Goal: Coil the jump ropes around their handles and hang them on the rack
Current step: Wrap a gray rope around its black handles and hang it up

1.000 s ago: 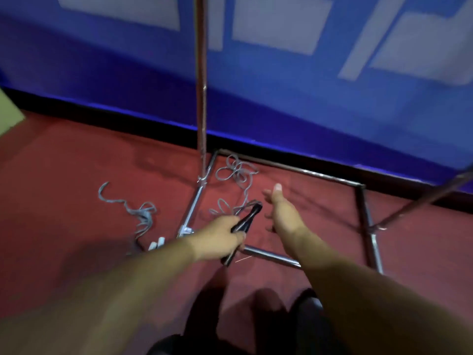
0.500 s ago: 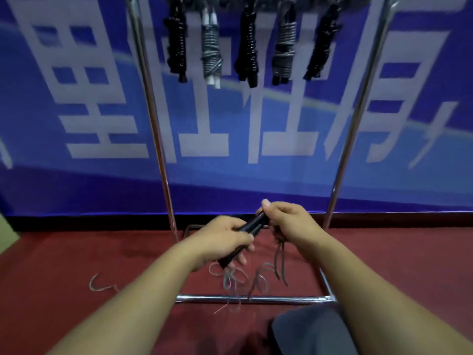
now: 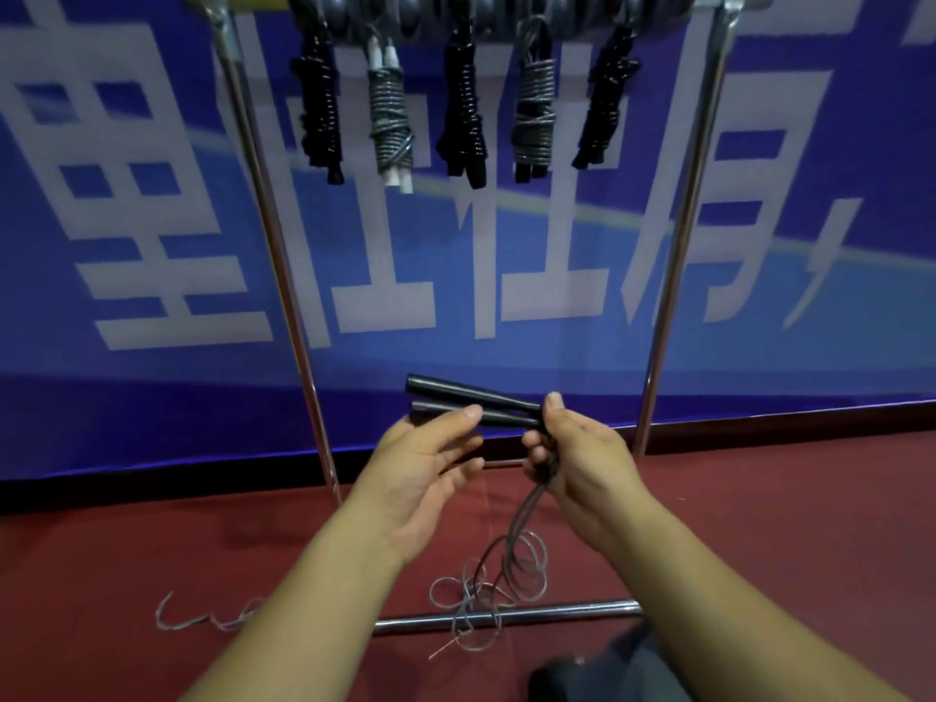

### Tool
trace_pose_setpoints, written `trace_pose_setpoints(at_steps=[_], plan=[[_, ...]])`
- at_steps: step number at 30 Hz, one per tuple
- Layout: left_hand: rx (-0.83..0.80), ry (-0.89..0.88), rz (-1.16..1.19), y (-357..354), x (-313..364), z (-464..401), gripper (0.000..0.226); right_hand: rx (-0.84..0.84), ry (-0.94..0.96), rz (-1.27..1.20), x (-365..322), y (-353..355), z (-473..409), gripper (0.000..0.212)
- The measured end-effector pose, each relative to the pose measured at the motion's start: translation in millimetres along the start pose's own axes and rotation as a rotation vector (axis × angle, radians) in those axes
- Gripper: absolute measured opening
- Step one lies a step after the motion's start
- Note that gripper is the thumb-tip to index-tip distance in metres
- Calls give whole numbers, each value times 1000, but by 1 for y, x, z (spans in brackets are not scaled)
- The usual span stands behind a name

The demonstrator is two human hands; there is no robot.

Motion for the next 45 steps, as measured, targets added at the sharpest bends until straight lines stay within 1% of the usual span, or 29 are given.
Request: trace_pose_setpoints(at_steps=[3, 5, 7, 10, 13, 16, 22, 25, 31, 35, 37, 41, 45], plan=[[157, -126, -118, 4, -1, -8, 31, -117, -53, 42, 14, -29, 4, 24], [214, -201, -91, 7, 3, -11, 23, -194, -77, 155, 24, -43, 11, 27], [210, -211, -9, 9, 9, -12, 16, -272, -63, 304, 28, -49, 17, 32], [147, -154, 146, 13, 18, -14, 20, -365, -17, 411, 26, -49, 21, 33], [113, -109, 245, 15, 20, -14, 25, -372, 21, 471, 28, -48, 20, 34], [98, -105, 286, 14, 20, -15, 25, -374, 16, 492, 30, -47, 19, 35], [71, -91, 247, 10, 20, -16, 23, -351, -50, 561, 31, -37, 12, 47], [83, -75, 241, 9, 17, -18, 24, -324, -41, 606, 32, -34, 11, 48], [84, -49, 292, 12, 16, -23, 28, -346, -54, 652, 34, -33, 9, 49], [105, -45, 325, 14, 18, -26, 27, -373, -109, 603, 36, -33, 7, 50], [126, -52, 318, 16, 19, -27, 25, -402, -166, 636, 34, -33, 6, 57], [146, -125, 226, 24, 25, -33, 22, -471, -242, 811, 32, -24, -6, 75], [204, -153, 186, 38, 31, -41, 17, -523, -271, 890, 27, -6, -29, 83]])
Point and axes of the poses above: each hand's wrist, its own z-axis away from the middle knuckle, its own y-axis out of the back of the hand, x = y × z, the point moved 2 cm from there along -z, towards the middle knuckle, and after that the axes turned 6 degrees about z, right-handed, at the moved point
